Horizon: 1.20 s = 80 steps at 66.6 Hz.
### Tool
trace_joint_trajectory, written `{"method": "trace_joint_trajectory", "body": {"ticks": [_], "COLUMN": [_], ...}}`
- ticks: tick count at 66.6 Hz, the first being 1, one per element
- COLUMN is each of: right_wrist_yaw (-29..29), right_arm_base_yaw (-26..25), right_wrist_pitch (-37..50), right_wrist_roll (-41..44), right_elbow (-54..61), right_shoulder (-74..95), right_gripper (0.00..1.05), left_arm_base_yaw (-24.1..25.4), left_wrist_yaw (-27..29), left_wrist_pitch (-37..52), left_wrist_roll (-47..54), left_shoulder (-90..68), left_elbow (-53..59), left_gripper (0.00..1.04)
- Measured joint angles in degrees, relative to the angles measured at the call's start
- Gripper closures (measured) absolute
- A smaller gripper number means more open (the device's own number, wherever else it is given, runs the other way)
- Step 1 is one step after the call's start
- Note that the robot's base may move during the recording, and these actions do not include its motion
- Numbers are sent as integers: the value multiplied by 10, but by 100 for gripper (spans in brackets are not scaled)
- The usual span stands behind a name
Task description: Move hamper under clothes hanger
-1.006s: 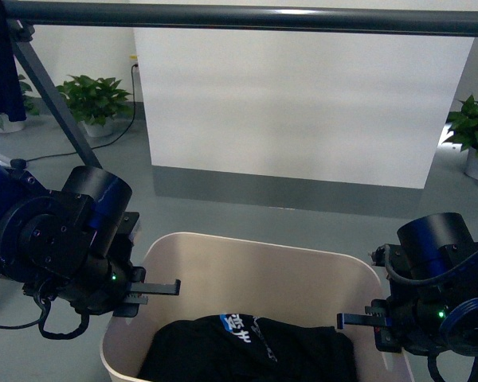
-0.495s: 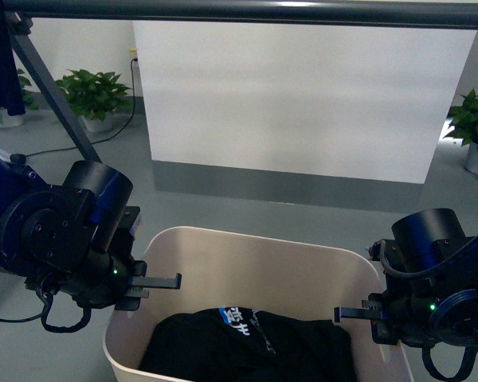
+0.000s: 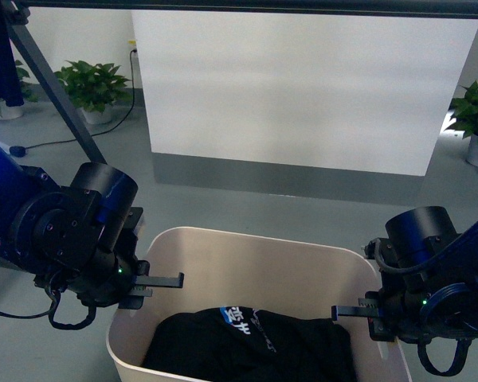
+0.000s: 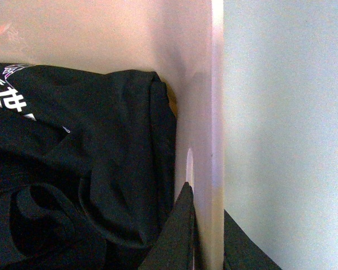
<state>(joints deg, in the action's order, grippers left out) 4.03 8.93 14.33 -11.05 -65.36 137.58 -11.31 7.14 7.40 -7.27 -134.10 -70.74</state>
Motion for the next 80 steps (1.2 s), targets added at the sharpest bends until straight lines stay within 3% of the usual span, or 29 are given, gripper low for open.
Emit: {"method": "trace_joint_trajectory", "body": {"ticks": [15, 18, 59, 63, 80], "right_wrist_yaw": [0, 0, -12, -15, -33], "right_arm_base_yaw": [0, 0, -3, -3, -12], "right_wrist_pitch": [1, 2, 9, 9, -10], "right_wrist_roll": [4, 5, 7, 7, 21], "right_elbow": [-5, -5, 18, 25, 48], "right_shoulder": [5, 5, -71, -96, -241], "right_gripper": [102, 102, 13, 6, 8], "left_arm_base_yaw": [0, 0, -5, -6, -11], "left_wrist_yaw": [0, 0, -22, -25, -38], "left_wrist_pitch": [-3, -5, -24, -26, -49], "left_wrist_roll": [-7, -9, -18, -19, -19], "left_shoulder": [-12, -13, 55, 73, 187], "left_elbow": [-9, -9, -16, -16, -16], "left_gripper": [101, 96, 6, 6, 7]}}
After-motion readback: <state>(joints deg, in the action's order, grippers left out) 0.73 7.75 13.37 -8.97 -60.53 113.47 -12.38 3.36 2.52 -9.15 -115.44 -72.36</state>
